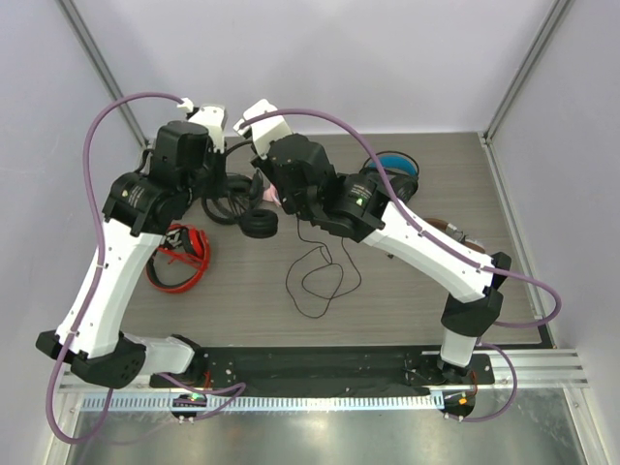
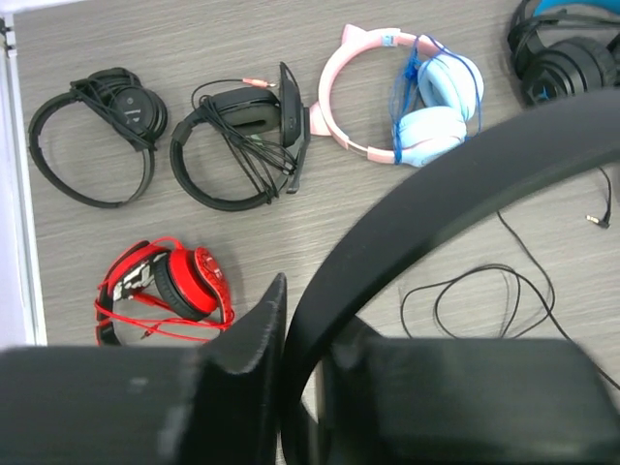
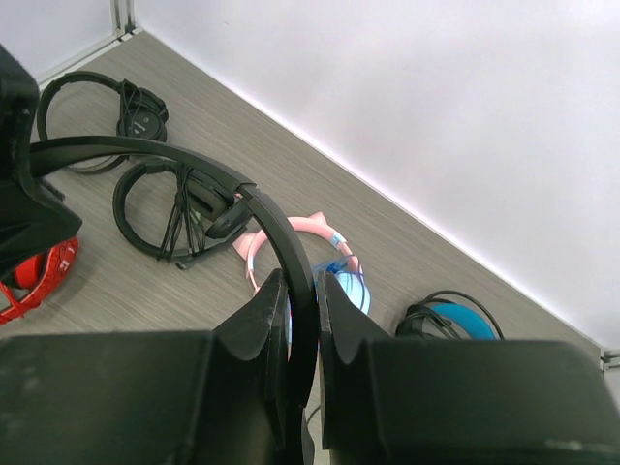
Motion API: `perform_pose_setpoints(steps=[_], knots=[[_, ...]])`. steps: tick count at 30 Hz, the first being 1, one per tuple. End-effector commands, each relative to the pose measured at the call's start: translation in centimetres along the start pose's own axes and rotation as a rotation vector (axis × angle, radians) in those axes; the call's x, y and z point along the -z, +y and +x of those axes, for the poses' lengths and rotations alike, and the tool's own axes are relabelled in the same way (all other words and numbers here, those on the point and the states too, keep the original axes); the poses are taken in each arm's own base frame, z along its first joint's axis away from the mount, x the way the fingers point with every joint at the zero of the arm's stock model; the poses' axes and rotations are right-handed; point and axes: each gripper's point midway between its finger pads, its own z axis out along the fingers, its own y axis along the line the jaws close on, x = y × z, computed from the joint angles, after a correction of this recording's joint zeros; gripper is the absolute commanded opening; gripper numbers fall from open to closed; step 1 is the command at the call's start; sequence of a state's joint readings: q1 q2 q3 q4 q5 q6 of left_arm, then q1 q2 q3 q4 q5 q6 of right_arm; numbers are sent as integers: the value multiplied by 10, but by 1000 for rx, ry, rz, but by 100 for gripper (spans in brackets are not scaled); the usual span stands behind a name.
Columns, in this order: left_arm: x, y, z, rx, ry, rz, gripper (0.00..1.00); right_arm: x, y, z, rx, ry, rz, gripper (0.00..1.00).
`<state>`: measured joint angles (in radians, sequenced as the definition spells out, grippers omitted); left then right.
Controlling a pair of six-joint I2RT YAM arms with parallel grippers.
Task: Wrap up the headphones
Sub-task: Pass the headphones from the right arm to the left
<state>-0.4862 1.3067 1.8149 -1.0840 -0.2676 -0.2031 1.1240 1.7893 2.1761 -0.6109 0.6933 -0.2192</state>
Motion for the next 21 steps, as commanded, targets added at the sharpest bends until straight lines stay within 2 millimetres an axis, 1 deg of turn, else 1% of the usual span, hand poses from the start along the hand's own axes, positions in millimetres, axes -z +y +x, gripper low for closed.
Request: perform_pose_setpoints(steps=[1, 2, 3, 9, 14, 15, 16, 17, 18, 20, 21], knots=[[9, 10, -11, 17, -50, -37, 12, 25, -28, -30, -68, -80, 34, 1], [8, 10, -12, 18, -50, -42, 1, 26, -29, -30, -69, -81, 33, 1], [7, 11, -12, 18, -50, -46, 0, 26, -28, -30, -69, -80, 31, 1], [6, 14, -12, 19, -59, -68, 0, 27, -30, -27, -68, -76, 36, 1], [12, 19, -15, 18, -92, -79, 0, 27, -30, -26, -64, -71, 39, 1], [13, 18, -15, 19, -90, -75, 7, 27, -30, -26, -65, -73, 39, 1], [15, 18, -16, 31, -96, -76, 23, 27, -29, -26, -63, -72, 37, 1], [18, 19, -16, 33, -103, -77, 52, 27, -30, -26, -66, -72, 41, 1], [19, 19, -19, 36, -113, -77, 59, 27, -30, -26, -68, -72, 40, 1], [22, 19, -20, 36, -121, -73, 62, 26, -30, -26, -69, -72, 42, 1], [21, 19, -19, 30, -113, -68, 62, 27, -30, -26, -71, -72, 40, 1]])
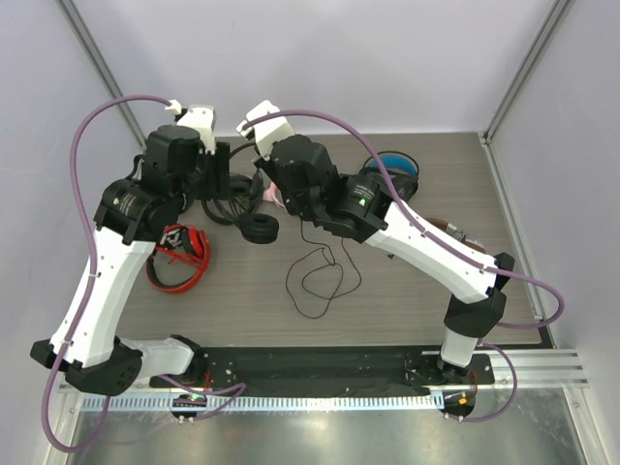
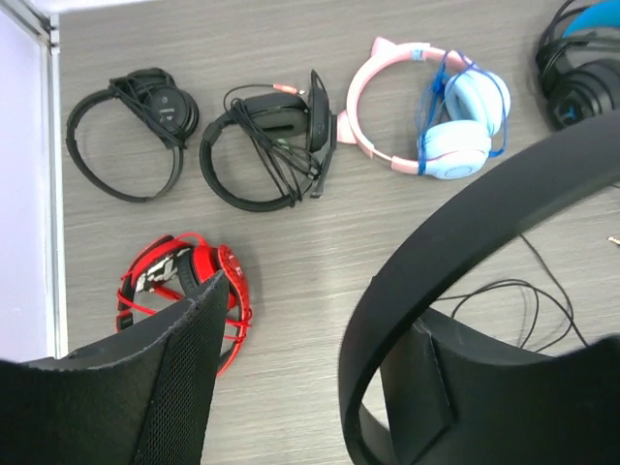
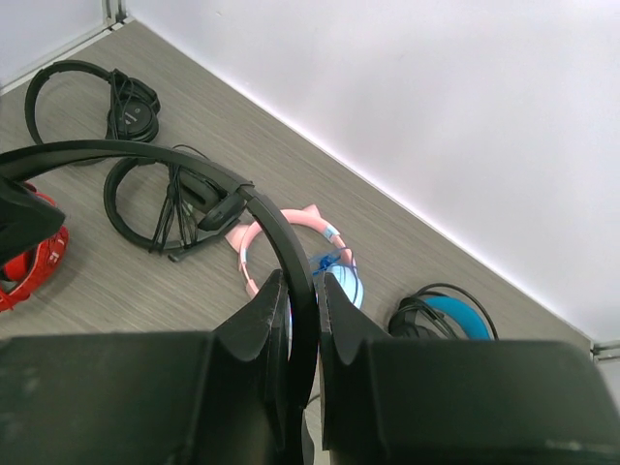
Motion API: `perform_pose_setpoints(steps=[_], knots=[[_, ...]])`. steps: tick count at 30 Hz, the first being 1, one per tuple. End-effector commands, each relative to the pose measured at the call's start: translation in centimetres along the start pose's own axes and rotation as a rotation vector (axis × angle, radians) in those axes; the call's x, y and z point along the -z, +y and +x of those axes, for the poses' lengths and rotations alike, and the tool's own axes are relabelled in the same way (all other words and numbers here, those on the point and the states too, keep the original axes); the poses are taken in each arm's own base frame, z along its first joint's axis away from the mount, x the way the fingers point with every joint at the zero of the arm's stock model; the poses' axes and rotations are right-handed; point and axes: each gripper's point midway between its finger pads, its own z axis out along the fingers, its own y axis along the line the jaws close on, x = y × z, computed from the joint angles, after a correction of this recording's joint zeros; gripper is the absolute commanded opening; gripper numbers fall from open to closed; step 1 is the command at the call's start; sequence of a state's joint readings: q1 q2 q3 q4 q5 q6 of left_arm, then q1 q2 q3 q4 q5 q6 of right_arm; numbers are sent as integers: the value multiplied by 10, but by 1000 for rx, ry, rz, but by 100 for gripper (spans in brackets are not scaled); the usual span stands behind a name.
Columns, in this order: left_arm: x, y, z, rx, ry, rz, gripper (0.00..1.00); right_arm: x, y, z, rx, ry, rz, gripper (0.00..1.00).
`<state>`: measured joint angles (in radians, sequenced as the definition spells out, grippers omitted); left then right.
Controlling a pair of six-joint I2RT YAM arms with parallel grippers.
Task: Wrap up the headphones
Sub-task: Pass the headphones from the right arm to the left, then wrap the headphone cable with the right arm
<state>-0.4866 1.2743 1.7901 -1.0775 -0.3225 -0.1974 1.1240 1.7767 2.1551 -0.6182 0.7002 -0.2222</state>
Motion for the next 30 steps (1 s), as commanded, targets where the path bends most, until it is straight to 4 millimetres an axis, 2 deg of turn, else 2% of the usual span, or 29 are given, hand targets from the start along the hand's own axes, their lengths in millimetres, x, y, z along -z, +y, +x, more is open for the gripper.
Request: perform_pose_setpoints(steps=[1, 7, 10, 11, 17, 18, 19, 20, 21, 22, 23, 24, 25, 27, 28, 29, 30], knots=[[14, 7, -21, 35, -90, -13, 61, 25, -29, -31, -88, -87, 36, 1], [10, 3, -16, 28, -69, 2, 42, 27, -29, -33, -96, -91, 32, 1], [9, 3, -17, 29, -70, -4, 20, 27, -30, -32, -96, -90, 35, 1], [10, 4, -18, 32, -73, -8, 1, 27, -30, -32, -95, -89, 35, 1], [9, 5, -19, 36, -76, -19, 0, 25, -30, -30, -95, -81, 42, 1], [8, 6, -19, 38, -77, -22, 0, 26, -30, -30, -99, -80, 45, 12], [9, 7, -20, 41, -86, -28, 0, 27, -31, -32, -104, -82, 44, 29], [9, 8, -21, 45, -93, -31, 0, 28, -32, -31, -101, -75, 44, 54], [8, 11, -22, 46, -97, -51, 0, 30, -34, -31, -108, -71, 48, 85], [8, 13, -22, 49, -101, -61, 0, 35, -40, -38, -128, -81, 54, 93], [9, 14, -26, 57, -117, -69, 0, 40, -45, -37, -127, -69, 59, 99], [10, 20, -27, 66, -129, -99, 0, 45, -49, -39, -150, -70, 61, 100], [11, 21, -34, 82, -160, -107, 0, 58, -61, -49, -186, -96, 55, 100], [16, 29, -41, 108, -203, -145, 0, 75, -68, -52, -216, -111, 16, 100], [20, 31, -50, 137, -247, -150, 0, 80, -68, -48, -239, -106, 3, 100], [20, 34, -54, 160, -269, -167, 0, 101, -86, -55, -285, -147, -2, 100], [27, 38, -59, 188, -304, -180, 0, 107, -90, -53, -312, -158, -1, 100]])
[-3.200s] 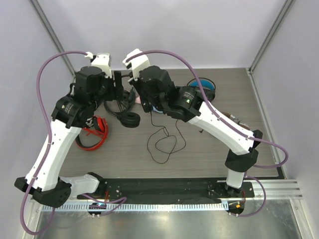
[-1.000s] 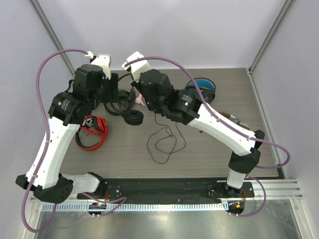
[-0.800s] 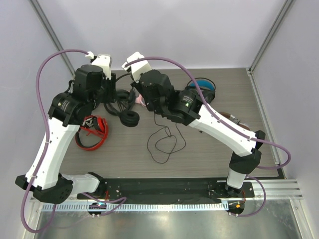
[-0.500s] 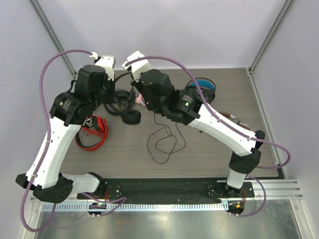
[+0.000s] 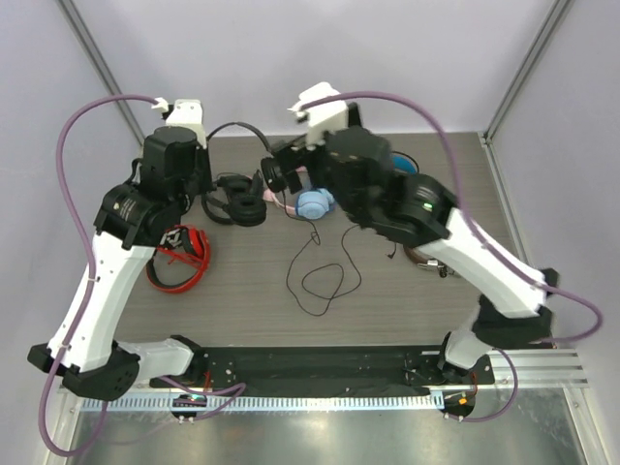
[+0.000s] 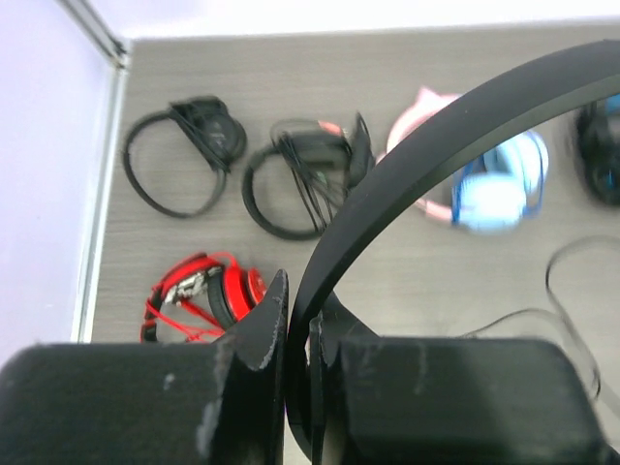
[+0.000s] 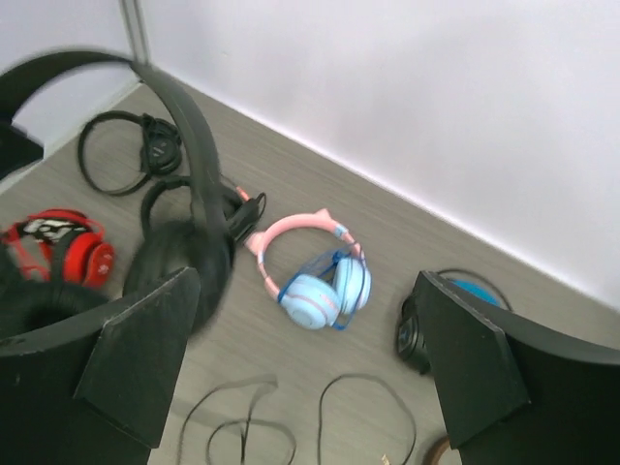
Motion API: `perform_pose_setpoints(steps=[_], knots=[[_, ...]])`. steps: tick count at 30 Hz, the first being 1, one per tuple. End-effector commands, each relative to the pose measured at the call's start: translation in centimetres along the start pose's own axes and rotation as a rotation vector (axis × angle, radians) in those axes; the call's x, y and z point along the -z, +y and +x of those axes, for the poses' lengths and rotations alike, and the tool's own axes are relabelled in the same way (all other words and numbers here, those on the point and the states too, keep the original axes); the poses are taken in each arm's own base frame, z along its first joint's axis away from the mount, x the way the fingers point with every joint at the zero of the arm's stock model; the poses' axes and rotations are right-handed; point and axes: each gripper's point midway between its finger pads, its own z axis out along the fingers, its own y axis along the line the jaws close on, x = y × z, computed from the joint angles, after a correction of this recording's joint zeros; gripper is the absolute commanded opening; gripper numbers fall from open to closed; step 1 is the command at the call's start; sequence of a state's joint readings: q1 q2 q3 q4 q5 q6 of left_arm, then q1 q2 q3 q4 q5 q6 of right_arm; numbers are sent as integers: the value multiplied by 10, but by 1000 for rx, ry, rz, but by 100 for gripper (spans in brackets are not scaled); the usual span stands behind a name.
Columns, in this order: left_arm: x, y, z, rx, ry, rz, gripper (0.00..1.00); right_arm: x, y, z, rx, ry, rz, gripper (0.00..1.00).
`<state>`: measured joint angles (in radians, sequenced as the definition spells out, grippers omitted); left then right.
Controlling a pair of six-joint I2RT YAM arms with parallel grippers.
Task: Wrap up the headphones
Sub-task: Wrap the headphone cable with the right arm
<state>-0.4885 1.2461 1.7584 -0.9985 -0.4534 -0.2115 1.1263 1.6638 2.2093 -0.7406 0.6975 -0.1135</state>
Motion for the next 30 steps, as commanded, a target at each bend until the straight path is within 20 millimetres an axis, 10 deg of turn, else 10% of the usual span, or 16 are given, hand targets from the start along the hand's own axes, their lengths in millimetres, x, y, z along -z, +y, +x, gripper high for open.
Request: perform_pose_setpoints(steps=[1, 3, 10, 18, 30], knots=[[19, 23, -53, 182, -243, -89, 0, 53, -38, -18, -173, -87, -13, 100], [25, 27, -60, 256, -290, -103, 0, 74, -54, -25, -250, -173, -24, 100], [36, 30, -73, 447, -369, -86, 0, 59, -49, 93, -132, -90, 68, 98], [41, 36, -65, 567, -386, -101, 0, 62, -10, 35, -323, -188, -156, 88], [62, 49, -69, 640, -419, -113, 0, 18, 9, 92, -79, -123, -77, 95]])
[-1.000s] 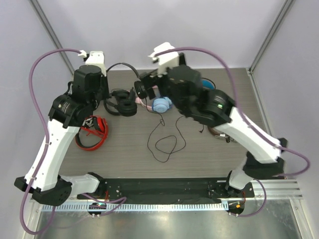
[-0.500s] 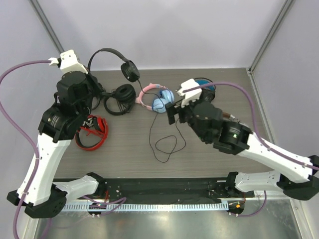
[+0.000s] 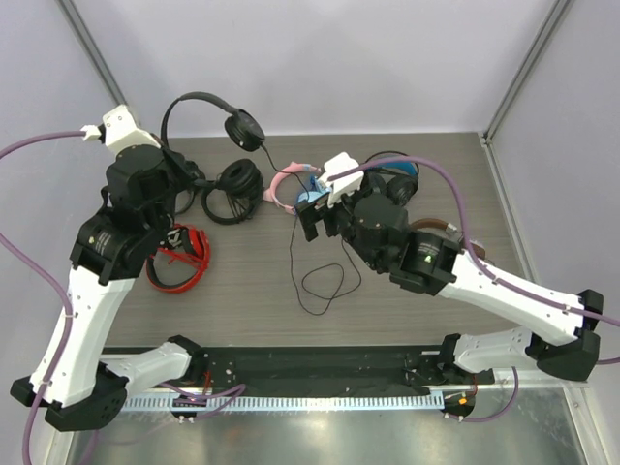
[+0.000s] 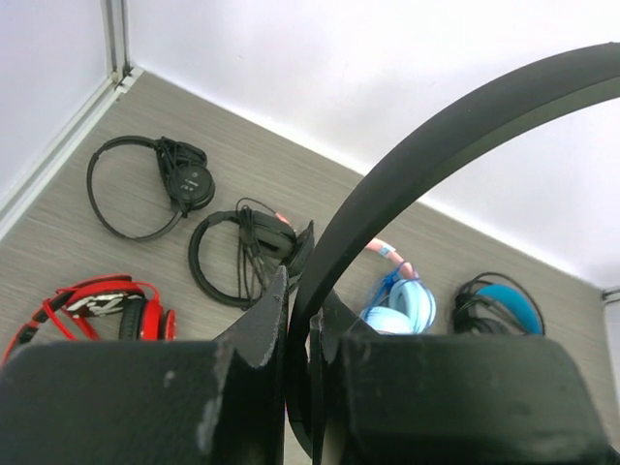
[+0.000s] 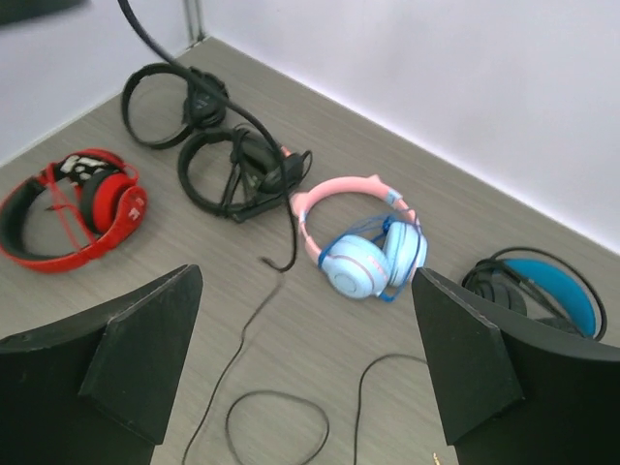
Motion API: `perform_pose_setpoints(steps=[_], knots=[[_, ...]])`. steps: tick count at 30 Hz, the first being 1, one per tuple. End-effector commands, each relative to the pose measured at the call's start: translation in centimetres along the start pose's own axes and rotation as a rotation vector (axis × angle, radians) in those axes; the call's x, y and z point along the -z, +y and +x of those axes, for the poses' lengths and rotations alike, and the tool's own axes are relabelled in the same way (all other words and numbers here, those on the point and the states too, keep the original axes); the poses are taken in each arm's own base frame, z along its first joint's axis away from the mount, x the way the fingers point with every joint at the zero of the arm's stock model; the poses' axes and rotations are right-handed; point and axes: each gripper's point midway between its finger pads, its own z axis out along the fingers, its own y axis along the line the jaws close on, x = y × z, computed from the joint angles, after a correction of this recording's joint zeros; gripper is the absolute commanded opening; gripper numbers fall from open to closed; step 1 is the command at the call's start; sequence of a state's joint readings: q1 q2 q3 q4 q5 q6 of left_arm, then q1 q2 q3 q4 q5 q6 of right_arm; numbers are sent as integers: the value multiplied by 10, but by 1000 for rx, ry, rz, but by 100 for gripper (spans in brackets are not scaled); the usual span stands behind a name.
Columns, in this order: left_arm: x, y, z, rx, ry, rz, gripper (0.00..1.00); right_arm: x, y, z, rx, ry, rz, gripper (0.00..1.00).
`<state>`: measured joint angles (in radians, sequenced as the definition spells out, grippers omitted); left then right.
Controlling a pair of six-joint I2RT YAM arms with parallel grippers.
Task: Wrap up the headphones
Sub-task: Wrap the headphone cable with the right arm
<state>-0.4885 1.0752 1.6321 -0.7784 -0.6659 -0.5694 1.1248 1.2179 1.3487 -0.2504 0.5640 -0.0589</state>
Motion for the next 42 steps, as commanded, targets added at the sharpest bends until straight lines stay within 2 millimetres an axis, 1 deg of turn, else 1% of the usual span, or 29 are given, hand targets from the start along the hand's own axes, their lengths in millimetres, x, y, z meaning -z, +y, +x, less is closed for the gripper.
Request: perform_pose_setpoints(steps=[1, 2, 3, 4, 5, 6, 7, 8, 10, 12, 13, 15, 16, 18, 19, 20, 21, 23, 26, 27, 29, 30, 31, 32, 33, 34, 37, 39, 42], knots=[[19, 0, -42, 163, -122, 25, 0, -16, -1, 7, 17, -68, 61, 98], [22, -1, -47, 172, -129, 36, 0, -18, -1, 15, 20, -69, 66, 99], [24, -1, -49, 176, -129, 41, 0, -21, 1, 31, 18, -74, 71, 100], [26, -1, -51, 182, -133, 46, 0, -25, 2, 23, -25, -138, 80, 100], [29, -3, -56, 190, -138, 60, 0, -27, 3, 28, -37, -155, 79, 100], [31, -3, -57, 188, -136, 64, 0, -33, 6, 47, -22, -140, 80, 100], [34, -3, -59, 194, -137, 69, 0, -36, 9, 40, -49, -195, 77, 100], [35, -3, -60, 197, -138, 73, 0, -39, 11, 42, -46, -215, 73, 100], [40, -3, -64, 206, -141, 85, 0, -50, 21, 55, -27, -262, 54, 100], [45, -2, -68, 214, -146, 93, 0, -58, 23, 63, -23, -281, 56, 100], [46, -1, -69, 214, -147, 94, 0, -66, 27, 68, -32, -286, 61, 100], [48, 1, -69, 214, -147, 92, 0, -75, 25, 68, -57, -294, 75, 98], [50, 1, -71, 217, -151, 95, 0, -79, 21, 67, -91, -305, 96, 85], [51, 2, -72, 218, -150, 94, 0, -87, 14, 72, -124, -306, 134, 65], [53, 2, -74, 220, -154, 96, 0, -89, 11, 72, -165, -312, 141, 38], [54, 3, -76, 221, -156, 96, 0, -91, 0, 72, -183, -311, 159, 10], [54, 3, -75, 215, -148, 91, 0, -92, -5, 73, -203, -307, 175, 1], [57, 2, -78, 215, -148, 102, 0, -92, -19, 73, -194, -294, 206, 1], [59, -6, -74, 212, -120, 146, 0, -85, -37, 59, -140, -311, 224, 1], [58, -10, -71, 205, -105, 161, 0, -80, -43, 44, -136, -337, 227, 1], [58, -21, -63, 185, -56, 211, 0, -78, -52, 37, -72, -333, 233, 1], [57, -26, -58, 176, -35, 226, 0, -74, -65, 23, -62, -355, 253, 1], [52, -30, -51, 159, -6, 231, 0, -74, -69, 20, -48, -351, 259, 1], [52, -32, -45, 151, 16, 238, 0, -72, -73, 14, -38, -361, 255, 1], [47, -32, -37, 153, 34, 229, 0, -70, -85, 6, -26, -373, 275, 1], [46, -31, -33, 155, 39, 230, 0, -65, -89, -1, -19, -380, 277, 1], [39, -31, -22, 166, 52, 214, 0, -51, -95, -24, 19, -408, 269, 1], [35, -31, -20, 174, 53, 198, 0, -46, -90, -36, 29, -419, 225, 1], [34, -43, -20, 211, 67, 242, 0, -47, -81, -27, 59, -371, 169, 1]])
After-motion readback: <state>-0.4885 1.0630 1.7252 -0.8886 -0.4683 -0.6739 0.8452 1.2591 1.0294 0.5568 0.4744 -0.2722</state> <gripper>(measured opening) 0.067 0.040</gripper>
